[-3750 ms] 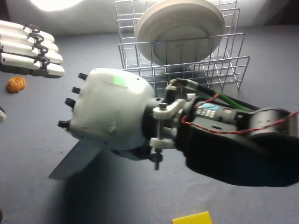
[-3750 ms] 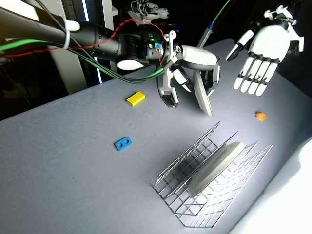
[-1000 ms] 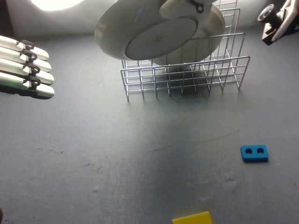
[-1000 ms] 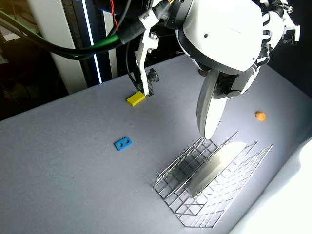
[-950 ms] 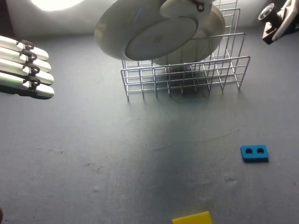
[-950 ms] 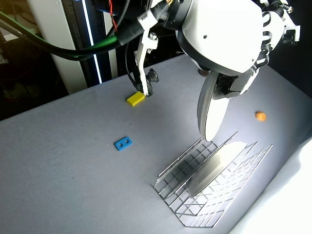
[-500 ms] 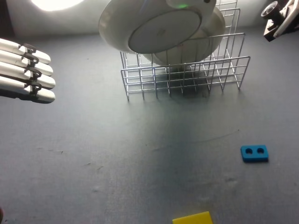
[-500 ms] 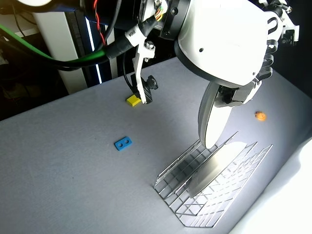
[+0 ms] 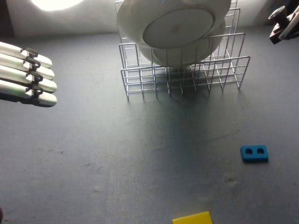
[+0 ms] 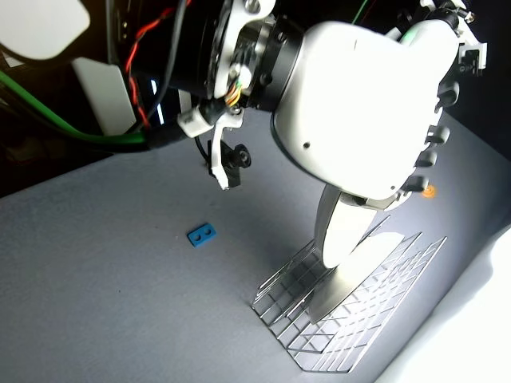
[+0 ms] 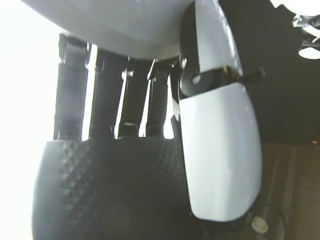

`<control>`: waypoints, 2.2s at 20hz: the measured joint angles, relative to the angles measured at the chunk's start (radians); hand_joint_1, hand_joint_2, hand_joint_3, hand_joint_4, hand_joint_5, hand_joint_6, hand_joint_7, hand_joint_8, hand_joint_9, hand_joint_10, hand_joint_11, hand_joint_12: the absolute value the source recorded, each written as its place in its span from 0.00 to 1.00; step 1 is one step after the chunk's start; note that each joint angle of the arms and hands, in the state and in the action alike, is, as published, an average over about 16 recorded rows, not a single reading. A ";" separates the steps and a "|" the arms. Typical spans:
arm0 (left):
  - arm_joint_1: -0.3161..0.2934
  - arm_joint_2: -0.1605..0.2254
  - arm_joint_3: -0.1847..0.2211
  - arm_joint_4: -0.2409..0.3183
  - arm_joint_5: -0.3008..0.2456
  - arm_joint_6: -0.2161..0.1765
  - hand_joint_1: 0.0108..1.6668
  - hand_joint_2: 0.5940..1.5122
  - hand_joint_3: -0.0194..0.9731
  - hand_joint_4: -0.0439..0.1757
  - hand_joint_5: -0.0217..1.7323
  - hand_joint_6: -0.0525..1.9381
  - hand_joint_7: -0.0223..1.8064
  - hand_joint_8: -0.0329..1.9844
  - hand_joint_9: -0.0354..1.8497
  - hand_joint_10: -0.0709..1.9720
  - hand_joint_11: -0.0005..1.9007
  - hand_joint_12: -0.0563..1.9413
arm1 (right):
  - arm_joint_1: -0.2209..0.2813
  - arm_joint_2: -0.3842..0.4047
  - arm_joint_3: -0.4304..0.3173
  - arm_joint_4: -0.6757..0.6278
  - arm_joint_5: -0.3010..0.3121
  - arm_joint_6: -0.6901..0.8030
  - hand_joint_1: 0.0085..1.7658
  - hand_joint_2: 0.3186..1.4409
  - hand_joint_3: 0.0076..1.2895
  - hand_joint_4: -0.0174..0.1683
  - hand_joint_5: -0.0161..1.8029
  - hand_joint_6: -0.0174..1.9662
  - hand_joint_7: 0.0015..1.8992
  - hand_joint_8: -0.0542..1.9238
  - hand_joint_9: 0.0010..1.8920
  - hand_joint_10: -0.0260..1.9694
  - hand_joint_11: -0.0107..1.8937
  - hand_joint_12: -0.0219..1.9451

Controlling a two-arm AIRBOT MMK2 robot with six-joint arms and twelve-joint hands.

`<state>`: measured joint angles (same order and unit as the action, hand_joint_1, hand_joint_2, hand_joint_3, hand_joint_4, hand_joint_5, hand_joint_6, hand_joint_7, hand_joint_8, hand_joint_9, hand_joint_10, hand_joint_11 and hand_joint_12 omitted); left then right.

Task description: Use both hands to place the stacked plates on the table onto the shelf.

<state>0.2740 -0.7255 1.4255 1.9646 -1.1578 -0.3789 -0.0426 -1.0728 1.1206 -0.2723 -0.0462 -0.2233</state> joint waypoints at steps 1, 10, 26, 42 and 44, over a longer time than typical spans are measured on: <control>0.001 0.000 -0.001 0.000 0.000 0.002 0.01 0.74 0.03 0.20 0.07 0.03 0.05 0.02 0.04 0.04 0.01 0.03 | -0.005 -0.003 0.007 0.008 0.000 0.000 0.70 0.60 0.00 0.05 0.52 0.45 0.62 0.40 0.74 0.01 0.57 0.43; 0.011 0.000 -0.008 -0.001 -0.001 0.012 0.01 0.74 0.03 0.20 0.06 0.03 0.05 0.02 0.04 0.04 0.01 0.03 | -0.061 -0.058 0.089 0.051 0.009 0.000 0.70 0.60 0.00 0.05 0.52 0.45 0.62 0.39 0.74 0.01 0.56 0.44; 0.012 0.000 -0.012 -0.001 -0.001 0.015 0.01 0.74 0.03 0.20 0.06 0.03 0.05 0.02 0.04 0.04 0.01 0.03 | -0.182 -0.158 0.233 0.140 0.084 -0.018 0.70 0.60 0.00 0.04 0.52 0.45 0.61 0.38 0.74 0.01 0.56 0.43; 0.012 0.000 -0.025 -0.021 -0.003 0.023 0.01 0.77 0.03 0.20 0.06 0.03 0.05 0.02 0.04 0.04 0.01 0.03 | -0.225 -0.147 0.247 0.177 0.152 -0.047 0.63 0.63 0.00 0.06 0.47 0.24 0.55 0.23 0.64 0.01 0.46 0.43; 0.011 -0.001 -0.029 -0.032 -0.006 0.024 0.01 0.77 0.03 0.20 0.06 0.03 0.05 0.02 0.04 0.04 0.01 0.03 | -0.213 -0.129 0.231 0.169 0.147 -0.061 0.62 0.63 0.00 0.06 0.47 0.19 0.54 0.18 0.61 0.01 0.44 0.43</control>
<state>0.2847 -0.7269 1.3968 1.9329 -1.1640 -0.3549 -0.2554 -1.2018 1.3519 -0.1038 0.1012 -0.2839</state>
